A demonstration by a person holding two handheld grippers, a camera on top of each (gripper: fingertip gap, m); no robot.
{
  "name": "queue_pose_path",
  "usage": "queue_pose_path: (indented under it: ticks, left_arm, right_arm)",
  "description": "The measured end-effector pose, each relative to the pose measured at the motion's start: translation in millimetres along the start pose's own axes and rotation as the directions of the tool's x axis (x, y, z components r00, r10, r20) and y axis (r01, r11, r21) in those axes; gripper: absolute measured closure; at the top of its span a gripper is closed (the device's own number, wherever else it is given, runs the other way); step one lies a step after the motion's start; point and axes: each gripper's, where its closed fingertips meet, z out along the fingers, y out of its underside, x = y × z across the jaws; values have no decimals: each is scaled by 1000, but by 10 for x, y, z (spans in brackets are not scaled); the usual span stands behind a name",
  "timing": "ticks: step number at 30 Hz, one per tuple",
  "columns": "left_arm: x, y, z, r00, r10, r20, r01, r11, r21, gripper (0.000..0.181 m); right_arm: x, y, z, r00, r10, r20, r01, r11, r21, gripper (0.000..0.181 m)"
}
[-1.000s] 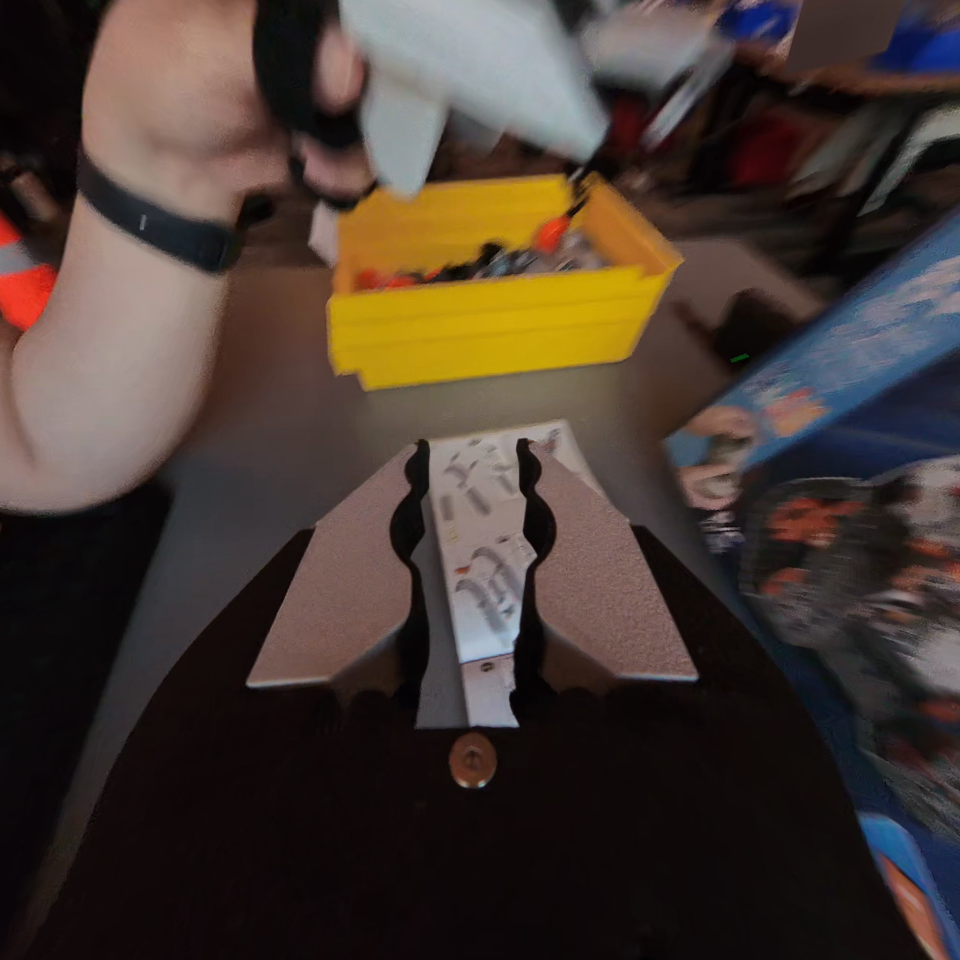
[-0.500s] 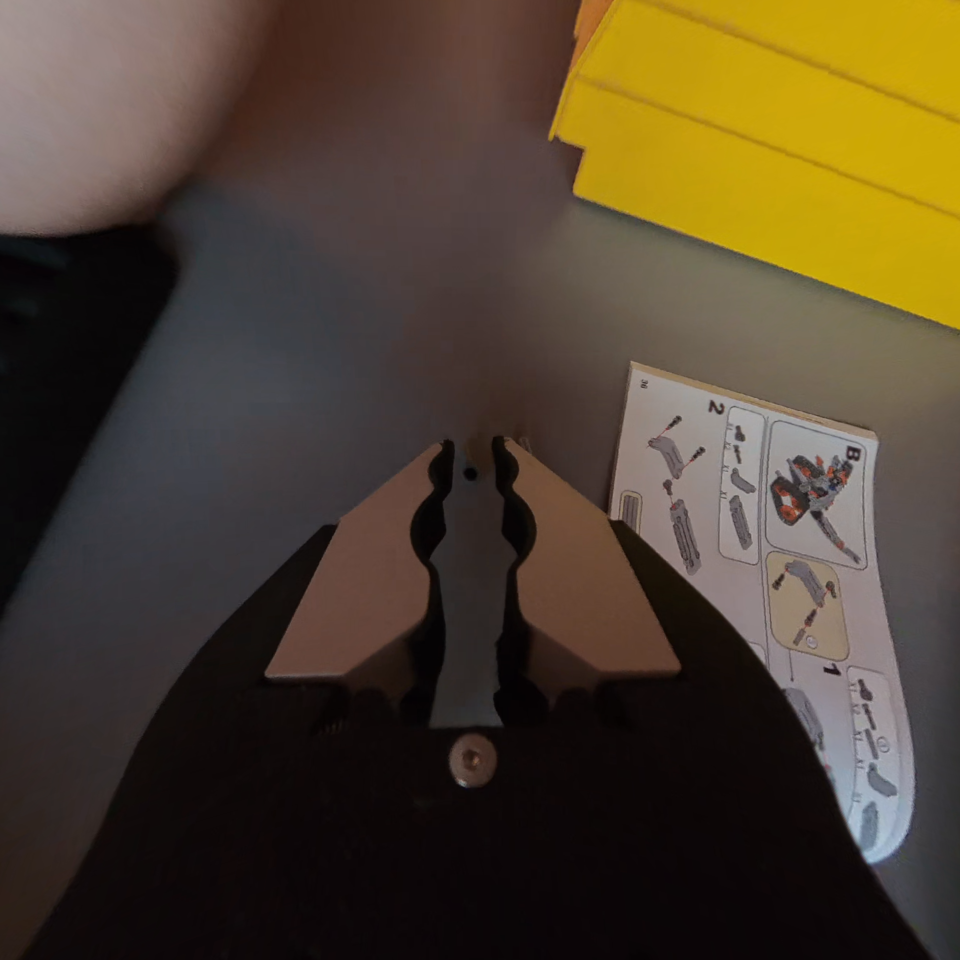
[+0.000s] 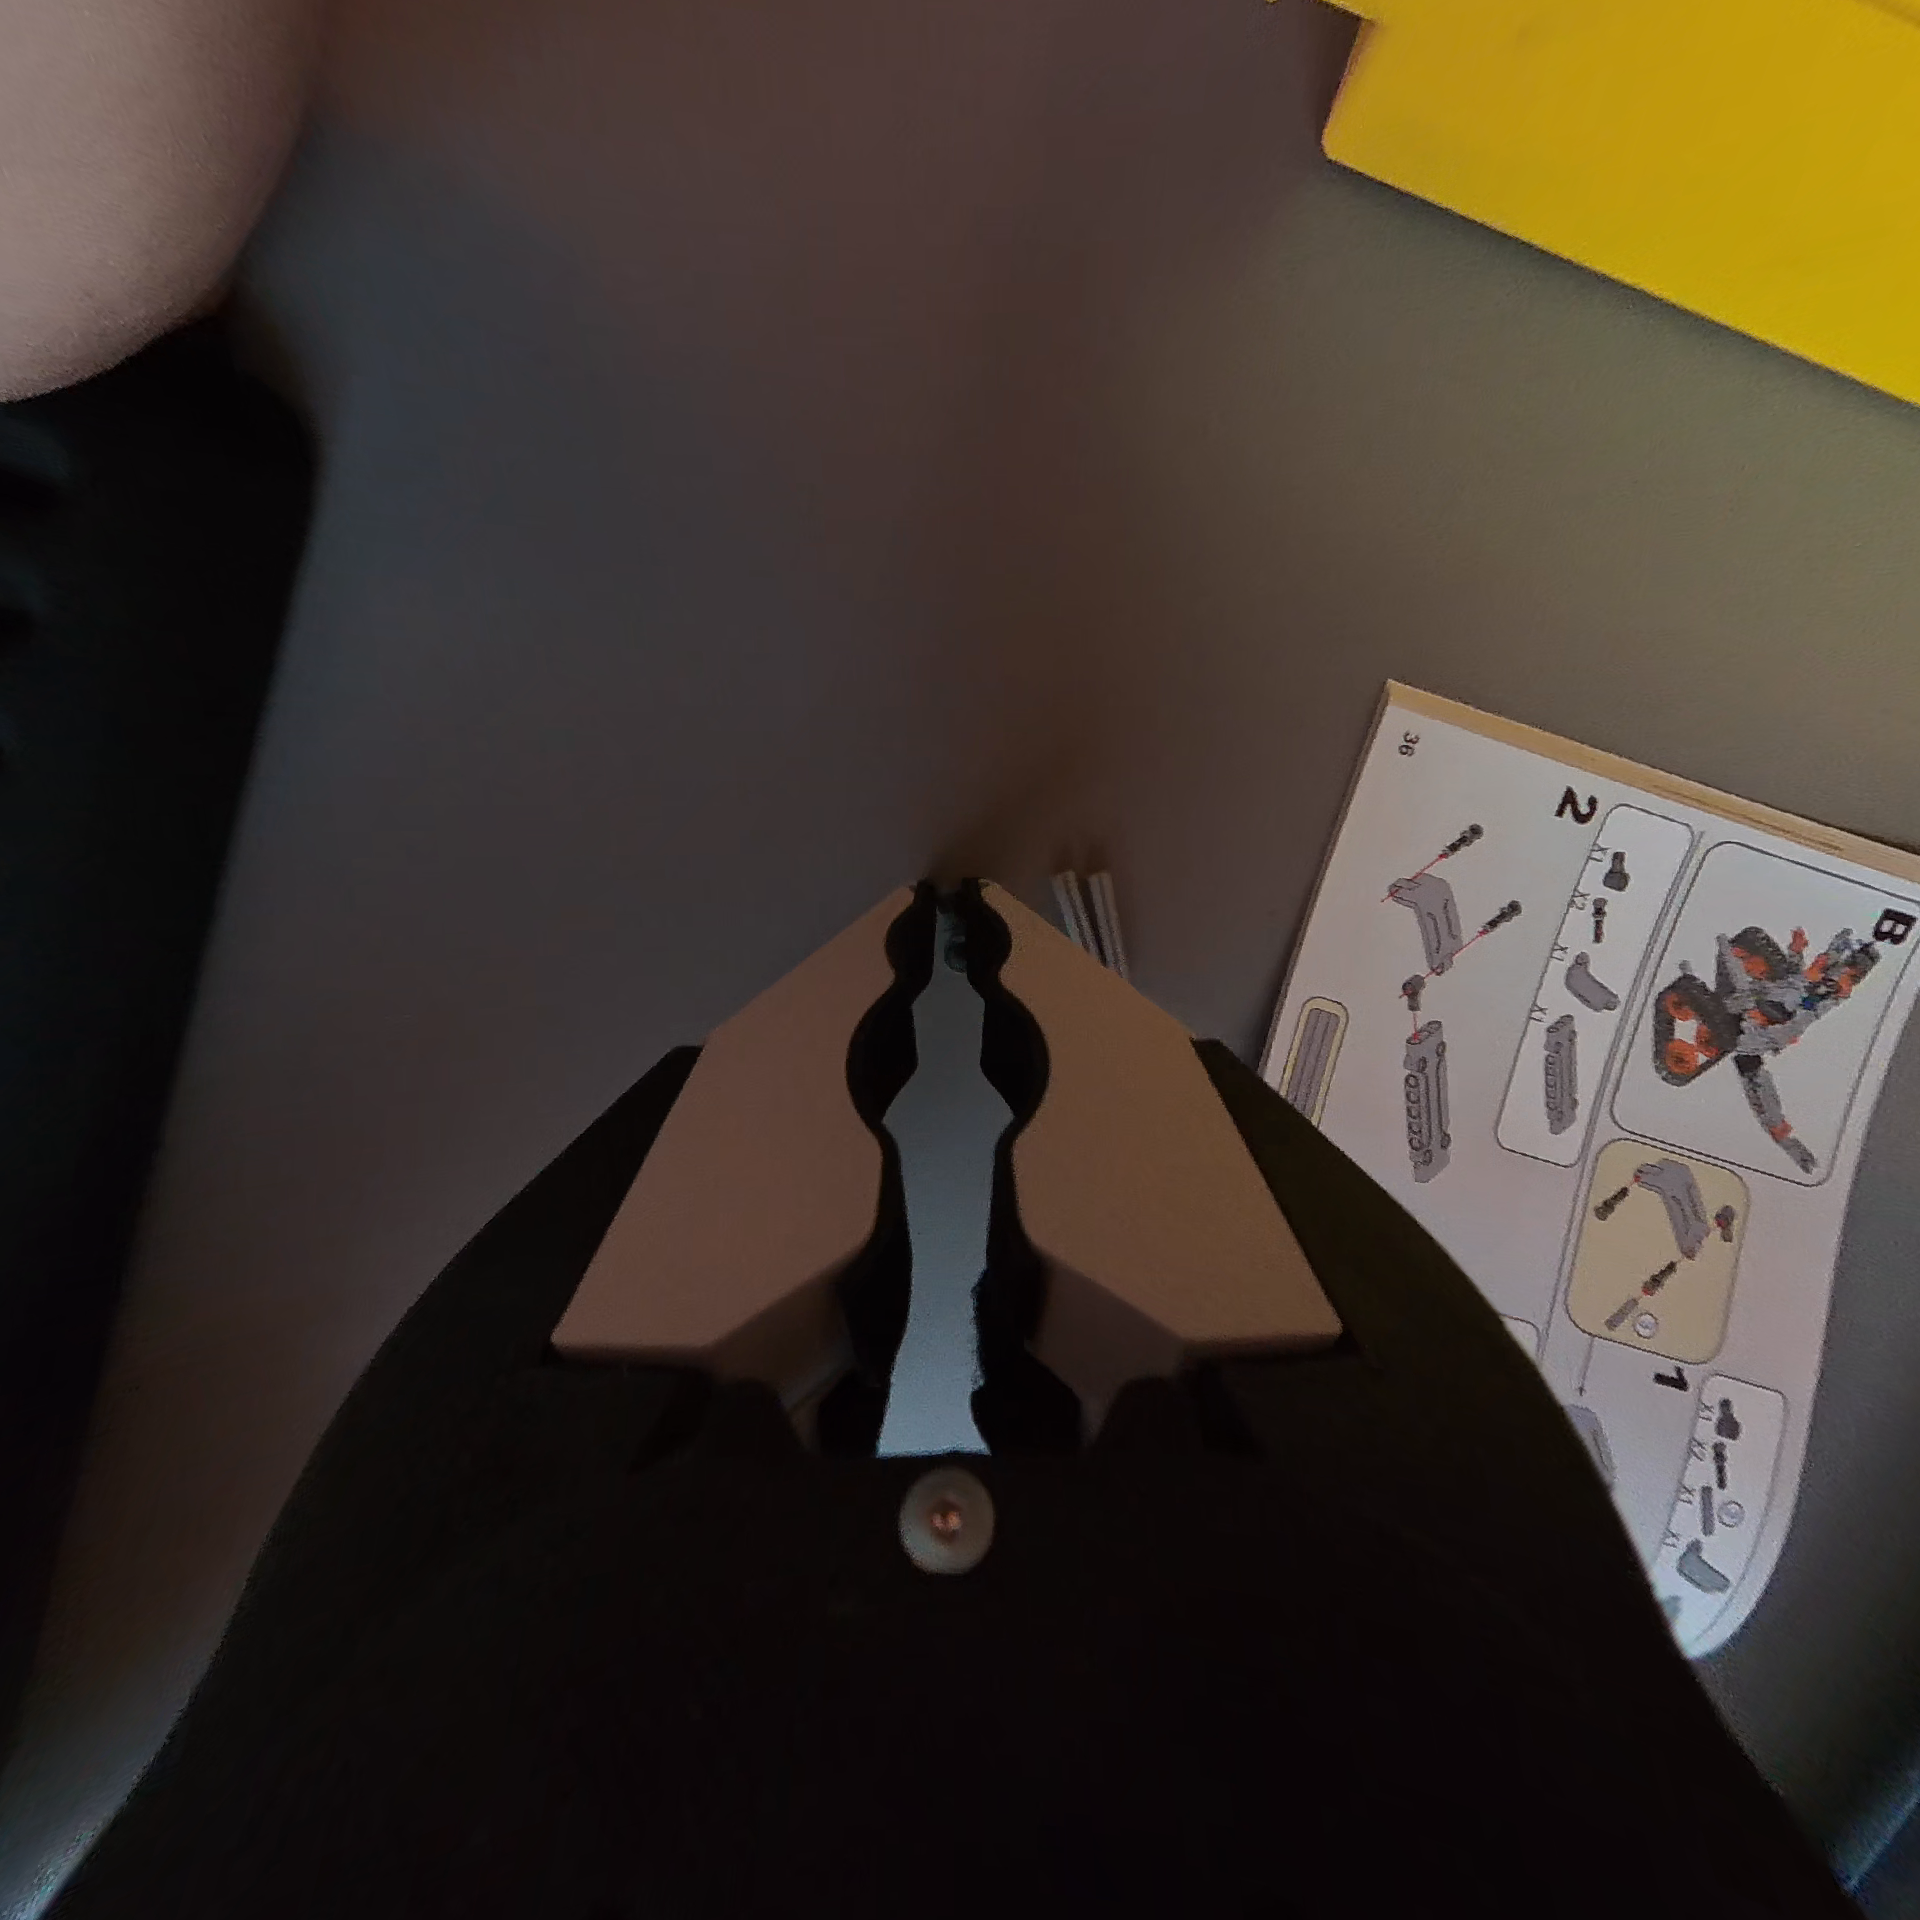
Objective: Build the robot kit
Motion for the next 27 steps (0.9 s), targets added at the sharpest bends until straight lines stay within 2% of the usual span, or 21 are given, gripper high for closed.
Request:
queue_pose_path:
  ticks: [2,4,6,7,8,9,11,13,14,15,17,22,25,27]
  left_arm:
    - [-8,4,5,1000,-1,3,1,1000,0,155]
    - [-26,8,1,1000,6,11,-6,1000,2,155]
    - [-69,-6,-34,999,24,31,-24,1000,17,155]
    - [-102,-20,-62,998,34,49,-35,999,28,155]
    - [-137,-41,-90,996,50,71,-53,998,42,156]
    - [-163,-74,-115,993,75,94,-81,995,62,155]
    - [-202,-185,-157,977,137,164,-156,981,112,155]
    - [-143,-329,-178,954,211,215,-249,954,169,156]
    - [-63,-399,-178,938,261,227,-307,931,197,156]
    - [3,-466,-179,915,310,257,-367,904,220,156]
    - [109,-592,-182,854,388,347,-482,841,245,156]
    - [541,-693,-34,717,569,402,-683,688,245,156]
    - [770,-691,50,664,638,389,-744,617,257,155]
    - [860,-685,90,652,658,378,-757,599,263,156]
  right_arm:
    - [20,14,-14,999,39,-3,-39,999,15,178]
    - [74,-26,-139,990,139,-8,-137,981,139,178]
    - [133,-96,-455,954,292,62,-295,893,341,178]
    - [240,-98,-687,924,373,78,-367,815,449,178]
    - [367,-82,-966,885,455,103,-430,710,558,178]
    - [499,-61,-1300,837,526,150,-478,570,668,178]
    - [741,25,-2131,741,600,301,-491,179,852,179]
    - [779,186,-2917,709,531,464,-430,-196,881,179]
    - [745,266,-3219,718,482,503,-383,-330,863,180]
    - [690,313,-3439,734,441,517,-342,-417,842,180]
    - [568,295,-3689,771,383,509,-287,-505,814,179]
    - [325,131,-3926,822,152,549,-363,-604,710,179]
    - [309,85,-3923,821,105,561,-400,-596,697,179]
    - [328,58,-3875,821,123,558,-400,-573,715,179]
